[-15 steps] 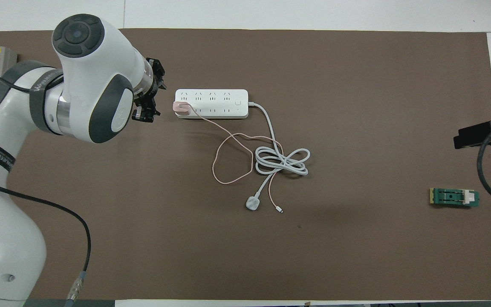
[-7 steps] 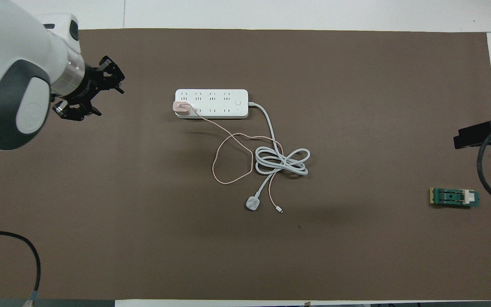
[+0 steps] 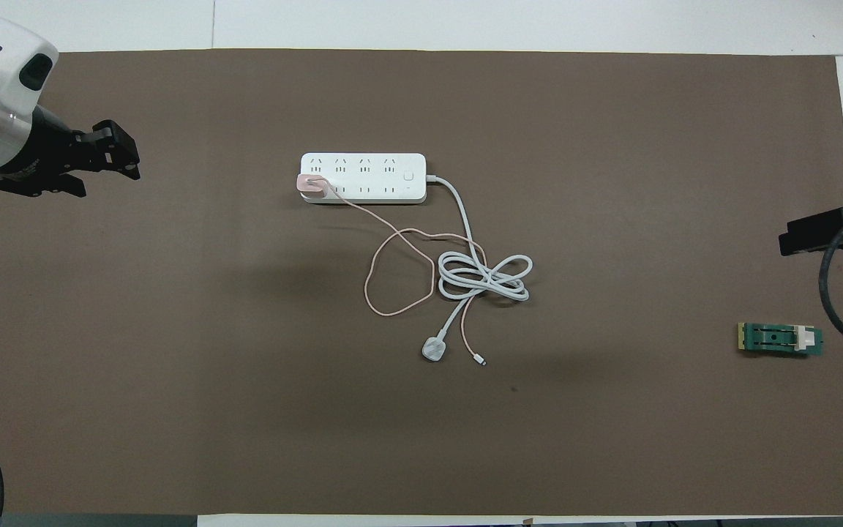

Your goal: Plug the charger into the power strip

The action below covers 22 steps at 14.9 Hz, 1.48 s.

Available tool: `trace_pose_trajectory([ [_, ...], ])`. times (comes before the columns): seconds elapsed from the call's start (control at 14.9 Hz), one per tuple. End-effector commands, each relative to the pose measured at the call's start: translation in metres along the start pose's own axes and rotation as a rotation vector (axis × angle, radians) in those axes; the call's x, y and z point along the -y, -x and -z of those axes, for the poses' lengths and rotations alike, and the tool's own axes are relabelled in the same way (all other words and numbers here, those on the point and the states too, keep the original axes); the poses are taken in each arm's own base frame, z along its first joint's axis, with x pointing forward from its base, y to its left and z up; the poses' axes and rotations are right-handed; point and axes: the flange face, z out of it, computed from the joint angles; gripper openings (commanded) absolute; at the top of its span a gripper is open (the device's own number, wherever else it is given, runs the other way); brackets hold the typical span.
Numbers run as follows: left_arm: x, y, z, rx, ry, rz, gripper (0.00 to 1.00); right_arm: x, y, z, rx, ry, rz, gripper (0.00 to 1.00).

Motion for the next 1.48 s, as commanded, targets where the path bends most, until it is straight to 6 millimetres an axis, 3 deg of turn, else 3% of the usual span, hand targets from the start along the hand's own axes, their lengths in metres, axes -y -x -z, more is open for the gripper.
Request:
trace_pose_trajectory([
  [0.0, 0.004, 0.013, 0.010, 0.012, -0.011, -0.082, 0.71, -0.004, 0.006, 0.002, 0.004, -0.015, -0.010, 1.00],
  [0.13, 0.006, 0.019, 0.014, 0.030, -0.015, -0.129, 1.00, -0.004, 0.006, 0.001, 0.006, -0.015, -0.009, 1.00],
  [0.34, 0.006, 0.020, 0.024, 0.008, -0.008, -0.269, 1.00, -0.004, 0.006, 0.001, 0.006, -0.015, -0.009, 1.00],
  [0.81, 0.006, 0.029, 0.040, -0.014, -0.001, -0.341, 1.00, -0.004, 0.006, 0.001, 0.006, -0.015, -0.009, 1.00],
  [1.14, 0.032, 0.036, 0.055, -0.017, -0.001, -0.300, 1.00, -0.004, 0.006, 0.001, 0.006, -0.015, -0.009, 1.00],
  [1.41, 0.039, 0.044, 0.050, 0.027, -0.009, -0.296, 1.00, -0.004, 0.006, 0.002, 0.004, -0.015, -0.009, 1.00],
])
